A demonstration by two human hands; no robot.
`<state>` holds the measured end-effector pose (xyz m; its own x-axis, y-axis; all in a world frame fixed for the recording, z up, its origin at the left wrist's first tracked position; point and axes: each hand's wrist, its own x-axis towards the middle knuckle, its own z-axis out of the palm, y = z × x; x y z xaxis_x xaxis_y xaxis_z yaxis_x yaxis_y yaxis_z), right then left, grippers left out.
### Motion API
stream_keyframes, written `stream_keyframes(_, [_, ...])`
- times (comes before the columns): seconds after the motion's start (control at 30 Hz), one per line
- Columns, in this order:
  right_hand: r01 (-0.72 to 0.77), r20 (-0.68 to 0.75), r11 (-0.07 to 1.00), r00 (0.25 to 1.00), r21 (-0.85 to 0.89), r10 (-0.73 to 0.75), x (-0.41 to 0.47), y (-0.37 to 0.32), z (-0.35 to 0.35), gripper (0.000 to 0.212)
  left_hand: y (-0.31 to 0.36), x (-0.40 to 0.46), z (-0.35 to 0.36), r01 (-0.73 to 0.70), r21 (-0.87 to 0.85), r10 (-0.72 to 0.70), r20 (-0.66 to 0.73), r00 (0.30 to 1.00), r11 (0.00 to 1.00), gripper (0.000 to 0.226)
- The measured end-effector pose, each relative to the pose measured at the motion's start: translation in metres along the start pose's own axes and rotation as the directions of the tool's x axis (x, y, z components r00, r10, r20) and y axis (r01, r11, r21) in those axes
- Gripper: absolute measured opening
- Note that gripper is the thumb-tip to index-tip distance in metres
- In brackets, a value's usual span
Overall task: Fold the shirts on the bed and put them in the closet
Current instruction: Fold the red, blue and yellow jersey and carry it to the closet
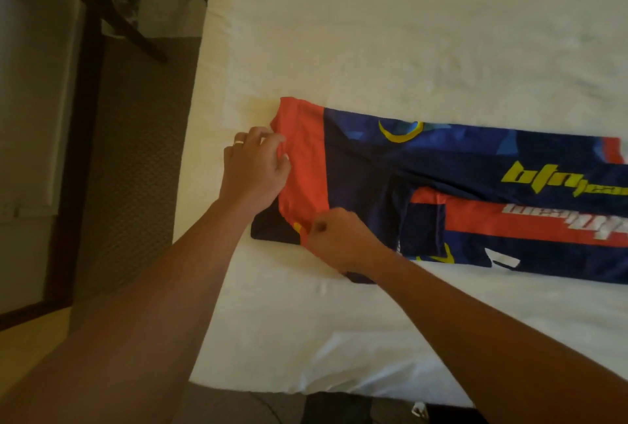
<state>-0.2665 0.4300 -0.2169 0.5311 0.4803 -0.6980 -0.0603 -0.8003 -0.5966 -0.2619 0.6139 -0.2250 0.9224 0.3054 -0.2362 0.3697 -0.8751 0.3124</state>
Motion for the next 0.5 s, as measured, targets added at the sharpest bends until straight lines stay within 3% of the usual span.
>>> stream_keyframes(0.1, [-0.023, -0.099, 0.977, 0.994, 0.211, 0.045, 0.009, 0.013, -0.053, 0.035, 0.010, 0.013, -0.005, 0.009, -0.063, -0.008, 0.016, 1.000, 0.998, 0.032])
stream_keyframes(0.2, [-0.061, -0.242, 0.948, 0.960, 0.313, 0.142, 0.021, 0.032, -0.100, 0.028, 0.024, 0.029, -0.011, 0.034, -0.127, -0.026, 0.063, 0.998, 0.991, 0.044])
stream_keyframes(0.33, [-0.088, -0.444, 0.974, 0.879, 0.210, 0.175, 0.037, 0.057, -0.138, 0.026, 0.040, 0.048, -0.011, 0.033, -0.141, -0.014, 0.134, 0.991, 0.990, 0.048])
stream_keyframes(0.5, [-0.139, -0.514, 0.982, 0.838, 0.129, 0.186, 0.046, 0.077, -0.159, 0.024, 0.044, 0.065, -0.008, 0.002, -0.076, 0.010, 0.157, 0.987, 0.997, 0.041])
